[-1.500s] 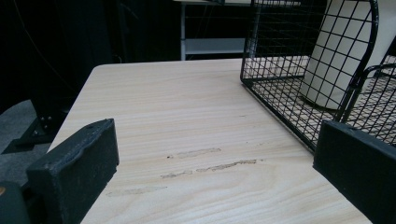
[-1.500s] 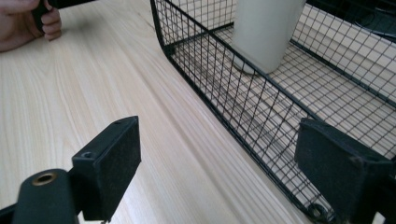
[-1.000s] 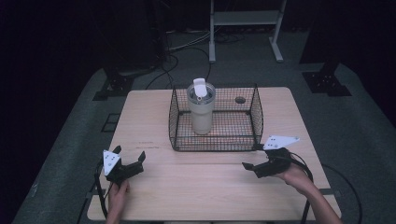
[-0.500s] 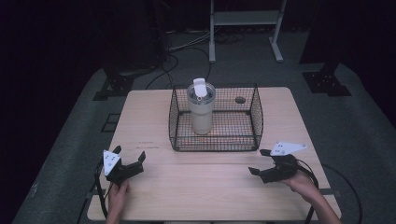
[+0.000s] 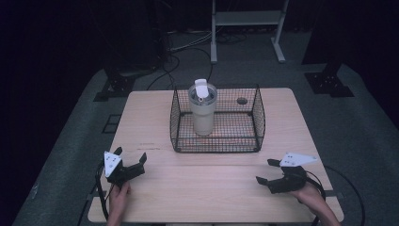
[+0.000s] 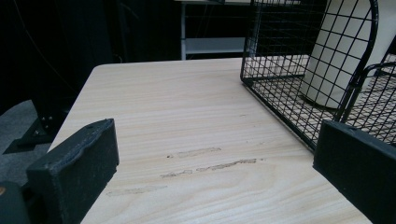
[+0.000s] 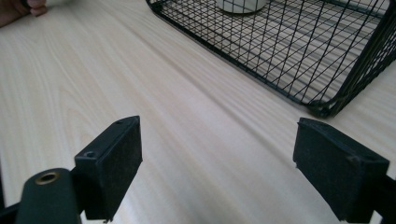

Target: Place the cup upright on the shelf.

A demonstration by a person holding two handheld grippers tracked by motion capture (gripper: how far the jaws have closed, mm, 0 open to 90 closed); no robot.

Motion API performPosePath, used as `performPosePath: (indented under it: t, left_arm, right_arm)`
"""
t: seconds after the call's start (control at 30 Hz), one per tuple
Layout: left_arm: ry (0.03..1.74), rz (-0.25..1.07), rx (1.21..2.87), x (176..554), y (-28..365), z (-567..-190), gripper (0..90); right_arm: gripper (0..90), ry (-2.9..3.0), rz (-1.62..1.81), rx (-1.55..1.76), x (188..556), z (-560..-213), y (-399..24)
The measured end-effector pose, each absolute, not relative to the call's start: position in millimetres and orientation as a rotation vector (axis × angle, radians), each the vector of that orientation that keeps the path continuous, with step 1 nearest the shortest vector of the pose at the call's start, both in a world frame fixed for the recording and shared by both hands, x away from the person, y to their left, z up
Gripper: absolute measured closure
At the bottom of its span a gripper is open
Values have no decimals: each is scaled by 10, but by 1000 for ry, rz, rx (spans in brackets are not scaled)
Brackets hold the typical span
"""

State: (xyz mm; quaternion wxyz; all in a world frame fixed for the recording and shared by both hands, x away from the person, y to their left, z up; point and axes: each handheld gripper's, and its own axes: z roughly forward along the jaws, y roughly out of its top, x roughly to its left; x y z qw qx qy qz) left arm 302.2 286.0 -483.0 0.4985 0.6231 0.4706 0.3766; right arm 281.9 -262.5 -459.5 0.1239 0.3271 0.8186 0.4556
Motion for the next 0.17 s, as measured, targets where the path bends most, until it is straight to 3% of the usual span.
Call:
performPosePath:
  t: [0.17]
  left_arm:
    - [1141, 914, 1509, 3029, 2855, -4831, 0]
  right_arm:
    - [145, 2297, 1383, 974, 2586, -4720, -2690]
